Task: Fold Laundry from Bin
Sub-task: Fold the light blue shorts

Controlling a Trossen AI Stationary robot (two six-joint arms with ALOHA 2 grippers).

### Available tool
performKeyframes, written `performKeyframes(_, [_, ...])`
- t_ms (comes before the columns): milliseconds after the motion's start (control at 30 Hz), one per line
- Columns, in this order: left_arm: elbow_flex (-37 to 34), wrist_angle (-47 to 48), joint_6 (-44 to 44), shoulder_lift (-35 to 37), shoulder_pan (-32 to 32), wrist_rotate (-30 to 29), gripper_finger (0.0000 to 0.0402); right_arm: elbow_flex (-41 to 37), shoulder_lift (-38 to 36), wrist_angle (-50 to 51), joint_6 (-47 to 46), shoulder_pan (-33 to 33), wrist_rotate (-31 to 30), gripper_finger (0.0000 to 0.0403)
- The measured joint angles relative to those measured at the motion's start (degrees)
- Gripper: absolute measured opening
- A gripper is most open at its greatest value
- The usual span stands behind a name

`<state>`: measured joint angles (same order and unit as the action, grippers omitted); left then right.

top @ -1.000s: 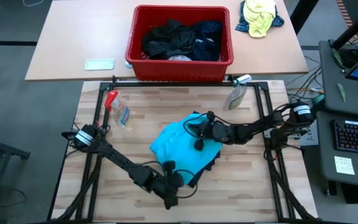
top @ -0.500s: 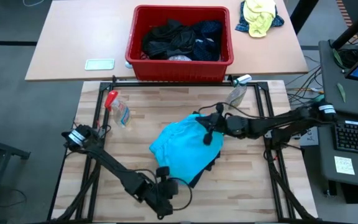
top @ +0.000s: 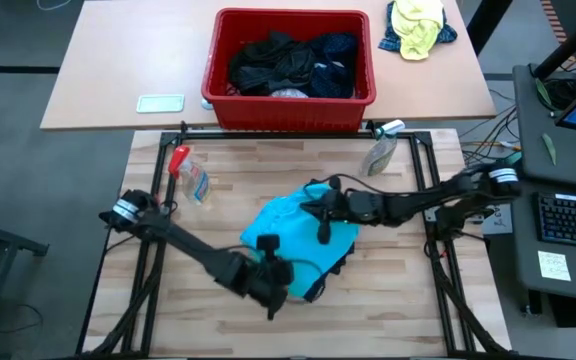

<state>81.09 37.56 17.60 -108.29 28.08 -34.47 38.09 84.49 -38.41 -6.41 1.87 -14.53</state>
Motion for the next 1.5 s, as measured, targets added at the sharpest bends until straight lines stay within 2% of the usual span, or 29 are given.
performKeyframes(133, [-4.8, -1.9, 3.5, 0.0, -1.8, 3.4, 0.0000, 1.1, 5.4, 0.5, 0.4, -1.8, -4.9, 0.0012])
performKeyframes(400, [-11.2, -11.7, 11.3, 0.1, 0.5, 7.0, 0.0000, 0.2, 6.9, 3.3, -0.7, -7.1, -4.7, 0.0012])
performKeyframes(667, [-9.8, -12.5, 12.9, 0.2, 3.4, 6.7, 0.0000, -0.1, 1.8, 6.2, 1.8, -8.6, -6.9, 0.0012])
performKeyframes(867, [-6.0, -10.7, 10.8, 0.3, 4.5, 6.4, 0.0000, -0.1, -7.0, 13.0, 2.6, -6.8, -6.9, 0.0012])
performKeyframes(967, [-3.4, -8.0, 9.6, 0.3, 4.9, 6.3, 0.0000, -0.1, -11.1, 15.2, 2.6, -4.8, -6.6, 0.0012])
performKeyframes(1067, [0.4, 0.3, 10.2, 0.4, 5.4, 3.7, 0.0000, -0.1, -13.0, 14.9, 2.6, -2.6, -6.5, 0.0012])
performKeyframes(1200, [4.7, 15.8, 15.0, 0.4, 6.3, -3.9, 0.0000, -0.1, -11.6, 11.2, 2.5, -0.4, -6.4, 0.0012])
performKeyframes(1300, [6.0, 24.5, 19.0, 0.5, 6.1, -8.0, 0.0000, -0.1, -7.8, 7.1, 2.4, -0.4, -6.2, 0.0012])
performKeyframes(1367, [5.5, 25.3, 19.5, 0.5, 5.2, -9.3, 0.0000, 0.0, -4.1, 3.9, 1.9, -0.6, -6.4, 0.0012])
performKeyframes(1500, [1.7, 21.0, 19.6, 0.5, 3.0, -9.1, 0.0000, 1.5, 3.3, 2.1, 1.7, -2.1, -7.9, 0.0012])
